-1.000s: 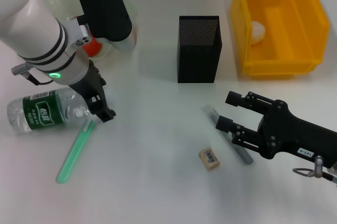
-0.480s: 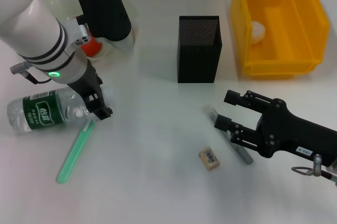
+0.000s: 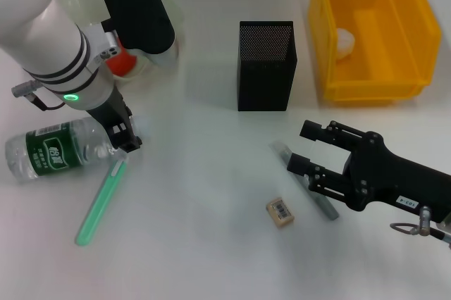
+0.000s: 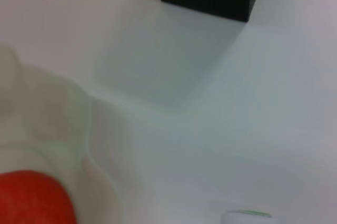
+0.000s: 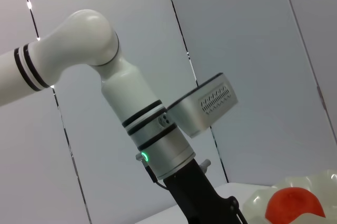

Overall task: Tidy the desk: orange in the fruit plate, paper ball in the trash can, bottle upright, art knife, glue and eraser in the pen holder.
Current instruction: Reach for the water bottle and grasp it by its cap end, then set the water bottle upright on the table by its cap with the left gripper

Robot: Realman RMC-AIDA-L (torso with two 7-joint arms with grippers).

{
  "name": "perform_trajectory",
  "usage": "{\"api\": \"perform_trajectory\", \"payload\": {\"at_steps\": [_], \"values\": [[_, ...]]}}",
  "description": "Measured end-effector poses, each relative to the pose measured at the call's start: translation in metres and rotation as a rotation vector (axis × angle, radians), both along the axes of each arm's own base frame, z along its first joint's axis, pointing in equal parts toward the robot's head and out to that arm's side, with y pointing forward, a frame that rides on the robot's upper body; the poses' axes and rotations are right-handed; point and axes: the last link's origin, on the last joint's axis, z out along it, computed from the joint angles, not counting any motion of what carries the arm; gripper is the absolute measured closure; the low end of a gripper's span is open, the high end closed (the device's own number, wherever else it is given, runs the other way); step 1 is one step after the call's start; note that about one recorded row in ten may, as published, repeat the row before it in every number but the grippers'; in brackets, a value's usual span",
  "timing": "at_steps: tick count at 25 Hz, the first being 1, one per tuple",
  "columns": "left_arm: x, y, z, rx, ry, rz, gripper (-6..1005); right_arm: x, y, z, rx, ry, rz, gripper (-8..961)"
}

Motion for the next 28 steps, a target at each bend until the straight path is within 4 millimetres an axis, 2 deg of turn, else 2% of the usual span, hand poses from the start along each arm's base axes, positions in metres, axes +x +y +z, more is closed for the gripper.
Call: {"api": "perform_trajectory", "payload": {"at_steps": [1,17,23,26,28], "values": [[0.000,0.000,-0.001,-0.002,0.003,0.006,453,0.000,0.000,0.000,0.000,0.000,0.000,300],[0.004,0.003,-0.001,0.007,0.004,-0.018,555,-0.001,0.002,0.001,0.003,-0.003,0.006,300],[0.019,0.004,0.003,0.031,-0.053,-0.058,555,-0.001,0.002,0.001,0.003,-0.003,0.006,301],[0.036,0.000,0.011,0.051,-0.175,-0.097,554,-0.002,0.001,0.001,0.002,0.003,0.011,301],[0.040,-0.001,0.013,0.055,-0.206,-0.106,554,-0.002,0.001,0.001,0.002,0.004,0.012,301]]}}
